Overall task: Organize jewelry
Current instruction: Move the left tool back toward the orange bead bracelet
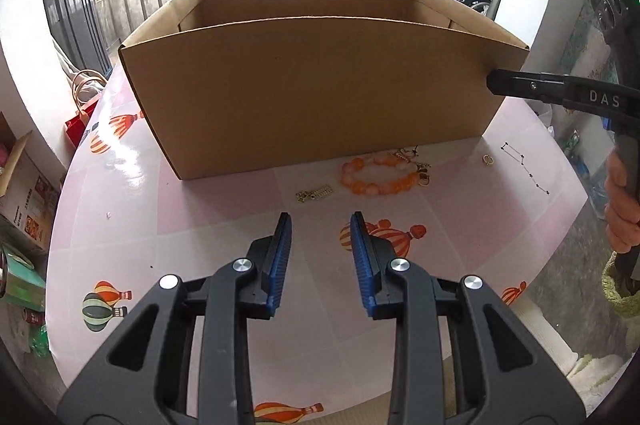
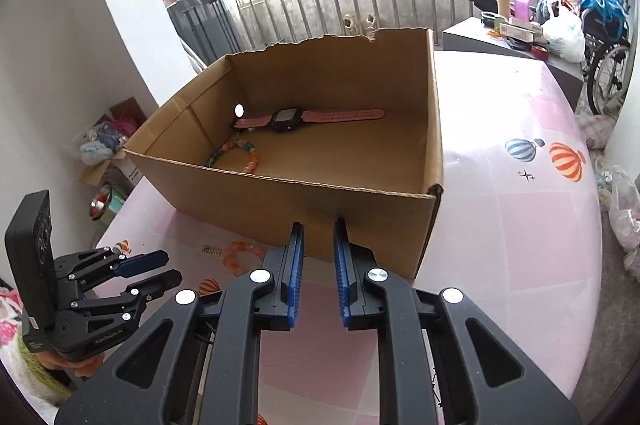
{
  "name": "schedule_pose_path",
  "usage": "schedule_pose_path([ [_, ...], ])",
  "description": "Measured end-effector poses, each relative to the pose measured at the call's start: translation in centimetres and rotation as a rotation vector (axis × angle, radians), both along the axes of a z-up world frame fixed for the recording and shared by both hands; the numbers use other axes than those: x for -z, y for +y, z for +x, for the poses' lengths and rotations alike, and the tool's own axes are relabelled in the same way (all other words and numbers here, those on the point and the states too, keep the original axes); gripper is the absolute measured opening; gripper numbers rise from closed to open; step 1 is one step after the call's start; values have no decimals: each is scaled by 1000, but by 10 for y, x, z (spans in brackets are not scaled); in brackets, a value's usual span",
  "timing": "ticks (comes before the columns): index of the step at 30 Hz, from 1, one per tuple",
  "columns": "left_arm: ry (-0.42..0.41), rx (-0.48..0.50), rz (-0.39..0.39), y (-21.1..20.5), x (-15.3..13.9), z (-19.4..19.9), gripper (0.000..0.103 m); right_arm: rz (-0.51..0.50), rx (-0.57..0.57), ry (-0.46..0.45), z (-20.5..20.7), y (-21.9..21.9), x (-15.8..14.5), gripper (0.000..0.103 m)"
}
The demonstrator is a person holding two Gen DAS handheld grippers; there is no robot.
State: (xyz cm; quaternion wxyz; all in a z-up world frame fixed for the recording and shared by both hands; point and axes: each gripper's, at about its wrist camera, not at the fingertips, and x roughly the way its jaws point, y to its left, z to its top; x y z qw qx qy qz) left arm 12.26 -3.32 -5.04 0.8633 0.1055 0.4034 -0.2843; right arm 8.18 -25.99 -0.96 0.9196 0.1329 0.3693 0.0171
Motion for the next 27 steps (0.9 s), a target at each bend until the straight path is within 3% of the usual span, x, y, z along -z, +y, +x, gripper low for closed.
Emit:
schedule_pose_path([
  [2, -2, 2, 0, -1, 1, 0, 29, -37, 46, -13, -1, -5, -2, 15],
  [9, -17, 24, -5, -6, 1, -3, 29, 33, 83, -38, -9, -28, -6, 17],
  [11, -25, 33, -5, -6, 0, -4, 29, 38, 79, -41, -15, -29, -5, 22],
  [13, -31, 37, 0, -7, 1, -5, 29, 53, 80, -36, -22, -29, -1, 33],
  [21, -32, 18, 35, -6, 9, 6, 29, 125, 13, 43, -42, 1, 40, 37],
  [27, 1, -2, 14, -1, 14, 15, 29, 108, -64, 48, -32, 34, 53, 37],
])
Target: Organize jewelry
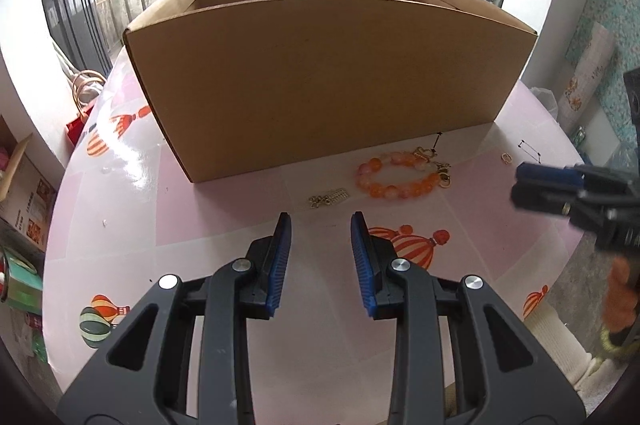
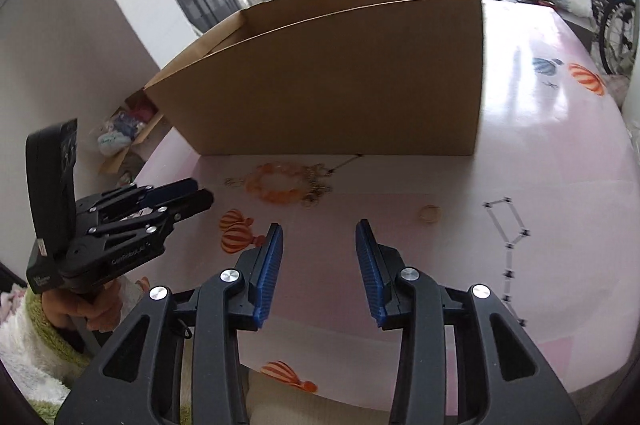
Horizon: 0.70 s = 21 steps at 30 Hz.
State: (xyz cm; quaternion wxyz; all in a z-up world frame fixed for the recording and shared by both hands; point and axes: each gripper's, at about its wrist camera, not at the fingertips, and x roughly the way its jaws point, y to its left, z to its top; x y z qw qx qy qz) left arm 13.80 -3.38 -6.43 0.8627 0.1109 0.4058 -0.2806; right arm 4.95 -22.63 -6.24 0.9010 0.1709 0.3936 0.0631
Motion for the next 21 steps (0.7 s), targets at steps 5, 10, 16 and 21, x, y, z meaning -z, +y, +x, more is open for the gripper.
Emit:
schedule_pose_path([
  [5, 25, 10, -19, -1, 5, 9, 29, -31, -57, -30, 10, 18, -1, 37],
  [10, 25, 32, 14, -15, 11, 16, 29, -30, -60, -36, 13, 21, 0, 38],
  [16, -9, 42, 56, -29, 14, 18, 27, -24, -48, -15, 14, 17, 6, 37],
  [21, -28, 81, 83, -37, 16, 13, 11, -11, -41, -3, 14, 14, 10, 37],
])
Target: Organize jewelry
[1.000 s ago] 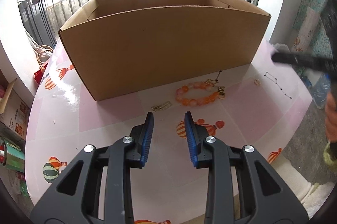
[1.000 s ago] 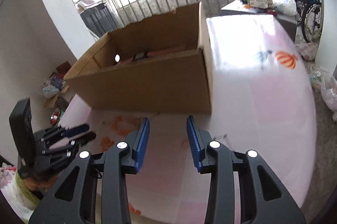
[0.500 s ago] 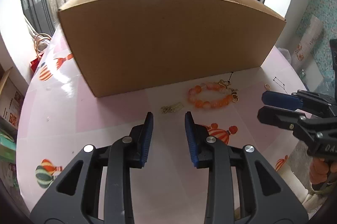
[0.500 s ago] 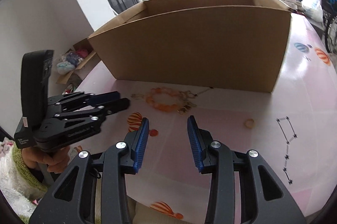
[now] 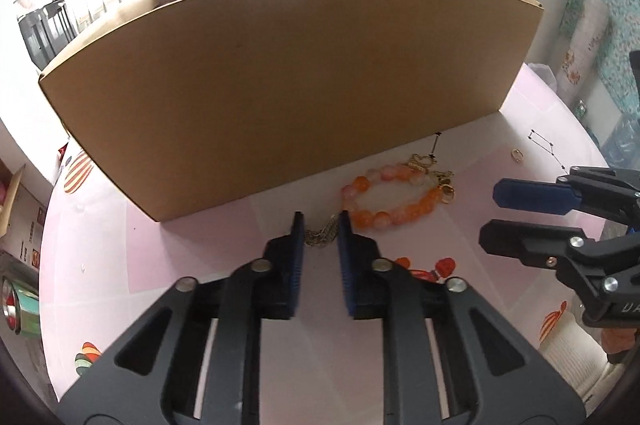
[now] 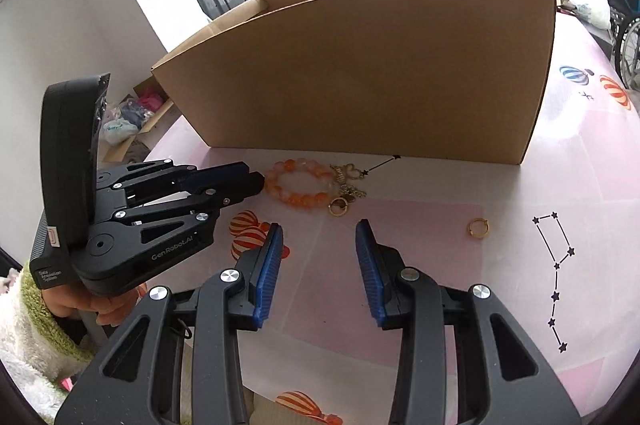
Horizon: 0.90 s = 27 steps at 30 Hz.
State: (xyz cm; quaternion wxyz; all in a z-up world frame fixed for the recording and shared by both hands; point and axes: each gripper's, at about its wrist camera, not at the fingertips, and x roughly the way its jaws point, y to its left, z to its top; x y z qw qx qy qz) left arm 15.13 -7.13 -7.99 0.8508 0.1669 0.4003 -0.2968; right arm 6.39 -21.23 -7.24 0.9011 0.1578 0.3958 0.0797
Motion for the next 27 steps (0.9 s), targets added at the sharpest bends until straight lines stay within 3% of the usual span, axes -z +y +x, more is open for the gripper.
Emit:
schedule_pose_path([
  [4, -10, 9, 13, -5, -1, -4, 5, 4, 4, 1, -1, -1, 2, 38],
  [15, 51, -45, -82, 18, -3, -9, 4, 2, 22, -18, -7, -7, -4, 37],
  [27, 25, -77, -42, 27, -7, -16, 4, -115, 99, -34, -21, -22, -8, 37],
])
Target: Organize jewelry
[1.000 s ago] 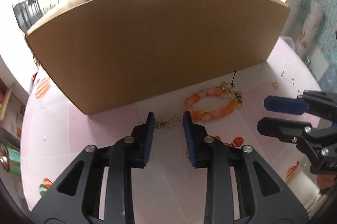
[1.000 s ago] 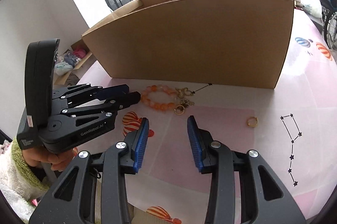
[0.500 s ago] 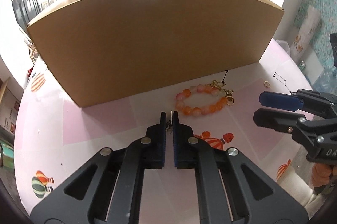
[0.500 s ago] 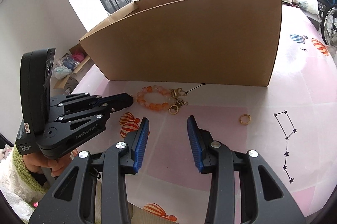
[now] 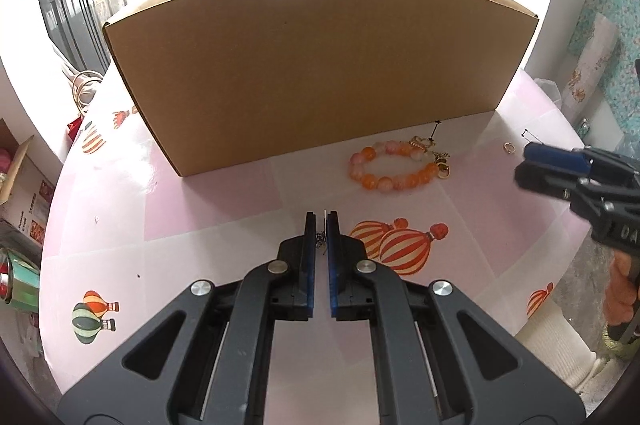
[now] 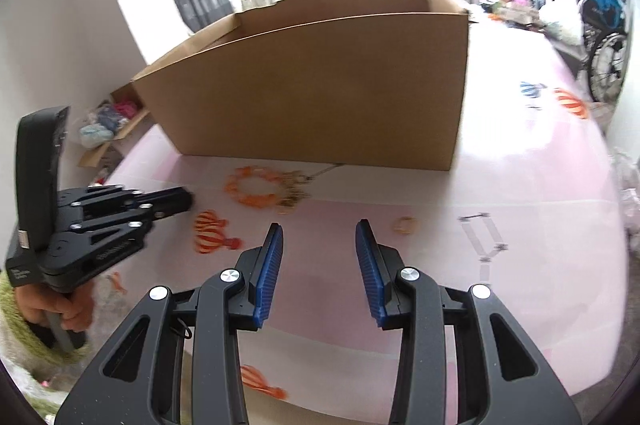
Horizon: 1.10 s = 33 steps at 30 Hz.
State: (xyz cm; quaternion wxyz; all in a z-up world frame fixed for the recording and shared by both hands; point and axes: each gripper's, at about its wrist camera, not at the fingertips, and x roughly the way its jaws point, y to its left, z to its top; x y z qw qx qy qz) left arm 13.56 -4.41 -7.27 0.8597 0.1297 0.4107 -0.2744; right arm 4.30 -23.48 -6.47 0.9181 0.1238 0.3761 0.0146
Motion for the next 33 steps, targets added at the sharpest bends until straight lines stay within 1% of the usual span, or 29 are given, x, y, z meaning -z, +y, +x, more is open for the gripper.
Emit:
schedule_pose_path([
  [4, -11, 2, 19, 1, 0, -4, 4, -53, 50, 11, -2, -11, 3, 37],
  [9, -19, 15, 31, -5, 2, -5, 4, -112, 74, -7, -3, -17, 4, 37],
  [13, -19, 17, 34, -13, 5, -4, 4, -155, 40, -19, 0, -18, 9, 37],
  [17, -21, 16, 34, -14, 5, -1, 4, -171, -2, -25, 6, -22, 14, 35],
  [19, -22, 14, 34, -14, 6, 0, 4, -173, -20, -22, 9, -24, 17, 32],
  [26, -29, 13, 37, -13, 8, 0, 4, -185, -69, -32, 14, -30, 18, 26],
  [30, -30, 11, 35, -13, 8, 0, 4, -201, -103, -47, 14, -29, 19, 21],
  [33, -32, 11, 35, -13, 8, 0, 4, -203, -131, -56, 12, -28, 19, 15],
])
